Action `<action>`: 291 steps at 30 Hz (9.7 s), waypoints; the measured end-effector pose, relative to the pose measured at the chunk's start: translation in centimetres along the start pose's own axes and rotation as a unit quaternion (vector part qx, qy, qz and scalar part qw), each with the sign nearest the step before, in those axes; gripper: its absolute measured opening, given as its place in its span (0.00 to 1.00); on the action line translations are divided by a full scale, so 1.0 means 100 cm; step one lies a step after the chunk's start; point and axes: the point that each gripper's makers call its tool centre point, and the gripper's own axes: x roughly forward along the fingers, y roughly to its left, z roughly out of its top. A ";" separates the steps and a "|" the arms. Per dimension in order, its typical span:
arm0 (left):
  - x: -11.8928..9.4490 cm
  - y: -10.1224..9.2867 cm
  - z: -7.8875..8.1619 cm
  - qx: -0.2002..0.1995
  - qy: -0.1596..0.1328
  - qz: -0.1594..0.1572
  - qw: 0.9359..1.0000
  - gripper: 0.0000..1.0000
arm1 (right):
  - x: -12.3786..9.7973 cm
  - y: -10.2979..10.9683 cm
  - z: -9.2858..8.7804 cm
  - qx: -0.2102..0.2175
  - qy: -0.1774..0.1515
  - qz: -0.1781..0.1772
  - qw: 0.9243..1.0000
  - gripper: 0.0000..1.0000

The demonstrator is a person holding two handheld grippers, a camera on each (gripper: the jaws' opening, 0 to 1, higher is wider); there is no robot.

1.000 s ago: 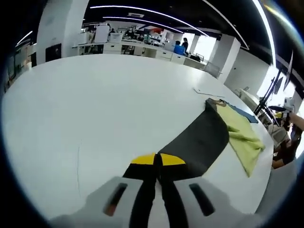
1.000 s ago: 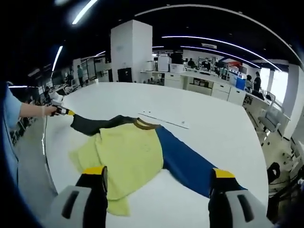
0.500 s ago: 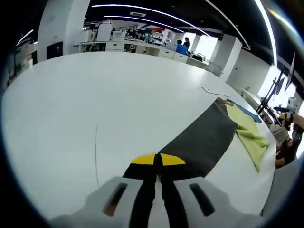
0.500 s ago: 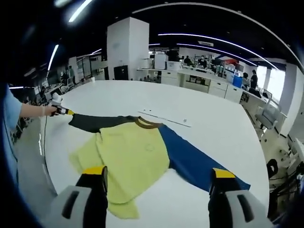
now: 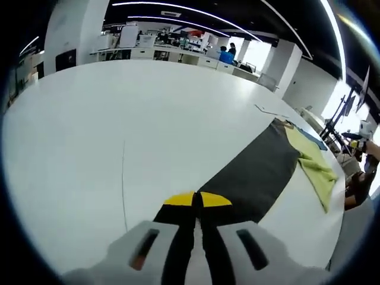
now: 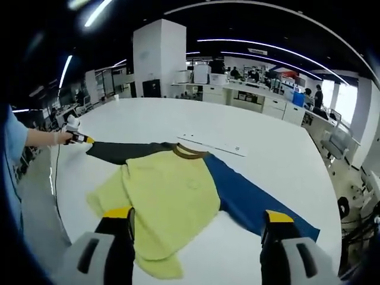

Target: Fold the garment on the visible template until the final outline fits inside the template.

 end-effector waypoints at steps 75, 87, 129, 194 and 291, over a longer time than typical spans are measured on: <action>-0.065 -0.271 0.028 0.090 -0.118 -0.103 0.984 0.99 | -0.046 0.002 -0.076 -0.002 -0.081 0.103 0.991 0.98; -0.056 -0.308 0.018 0.117 -0.113 -0.138 0.977 0.98 | -0.033 0.008 -0.075 -0.006 -0.072 0.114 0.991 0.97; 0.001 -0.353 -0.113 0.014 0.012 -0.163 0.986 0.36 | -0.017 0.034 -0.133 0.002 0.005 0.150 0.989 0.59; -0.048 -0.347 -0.123 -0.153 0.014 -0.150 0.977 0.00 | 0.003 0.032 -0.168 0.047 0.067 0.090 0.993 0.00; -0.038 -0.364 -0.140 -0.149 0.008 -0.172 0.974 0.54 | -0.049 0.029 -0.217 0.131 0.059 0.028 0.989 0.65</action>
